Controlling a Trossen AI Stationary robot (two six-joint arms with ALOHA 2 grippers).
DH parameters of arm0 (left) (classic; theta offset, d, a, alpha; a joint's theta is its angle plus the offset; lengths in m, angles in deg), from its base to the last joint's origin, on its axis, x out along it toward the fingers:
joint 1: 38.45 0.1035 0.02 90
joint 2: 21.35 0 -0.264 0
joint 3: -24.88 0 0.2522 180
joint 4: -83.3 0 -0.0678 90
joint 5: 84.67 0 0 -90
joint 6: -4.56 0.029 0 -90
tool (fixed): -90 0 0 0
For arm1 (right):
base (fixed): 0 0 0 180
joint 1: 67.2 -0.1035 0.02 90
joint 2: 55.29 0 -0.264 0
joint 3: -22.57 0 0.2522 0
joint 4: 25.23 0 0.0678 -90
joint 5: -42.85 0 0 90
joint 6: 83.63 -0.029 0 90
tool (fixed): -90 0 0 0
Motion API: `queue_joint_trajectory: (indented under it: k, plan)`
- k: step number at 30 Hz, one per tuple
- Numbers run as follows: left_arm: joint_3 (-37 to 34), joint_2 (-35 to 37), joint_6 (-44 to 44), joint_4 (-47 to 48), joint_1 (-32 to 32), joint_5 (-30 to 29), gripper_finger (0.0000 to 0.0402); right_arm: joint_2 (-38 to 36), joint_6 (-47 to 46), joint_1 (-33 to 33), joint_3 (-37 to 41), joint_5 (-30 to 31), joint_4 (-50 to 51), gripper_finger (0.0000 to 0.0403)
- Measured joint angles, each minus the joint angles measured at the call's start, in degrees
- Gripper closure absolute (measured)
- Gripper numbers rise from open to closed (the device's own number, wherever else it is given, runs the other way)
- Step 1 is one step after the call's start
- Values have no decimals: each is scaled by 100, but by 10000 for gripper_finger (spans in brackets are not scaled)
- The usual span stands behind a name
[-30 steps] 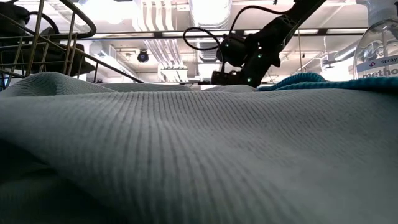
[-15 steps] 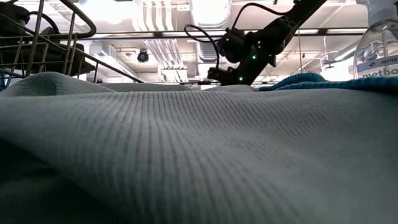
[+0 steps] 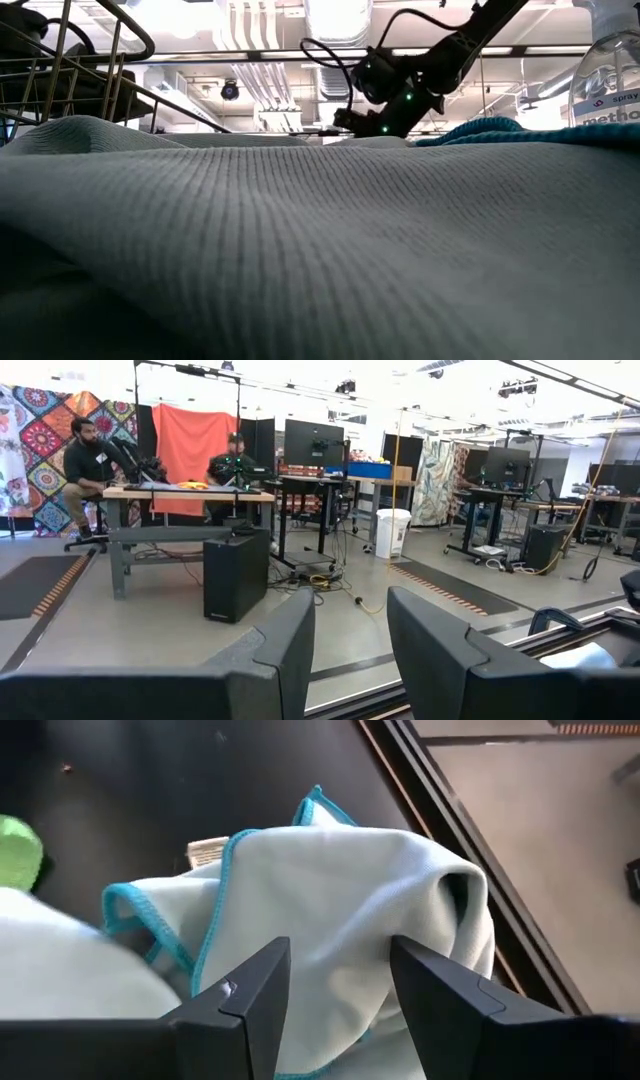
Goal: Sort microfiber towel by color & place in baskets
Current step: Put the top center light blue towel into the top wire basket
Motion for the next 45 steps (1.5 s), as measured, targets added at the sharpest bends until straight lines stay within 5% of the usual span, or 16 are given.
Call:
queue_joint_trajectory:
  k: [16,27,31,36,45]
  plan:
    - [0,-1,0,0,-2,1,288,1008,-304,78,23,-4,-1047,241]
    - [0,-2,0,-1,0,1,288,1081,-289,78,23,-53,-1024,381]
    - [0,-2,0,0,0,1,288,1001,-464,78,23,-69,-1019,392]
    - [0,-2,0,-1,-2,2,288,670,-935,78,5,-493,-1001,394]
    - [2,-2,0,0,-1,2,288,156,-2052,-146,-448,-2210,-1052,394]
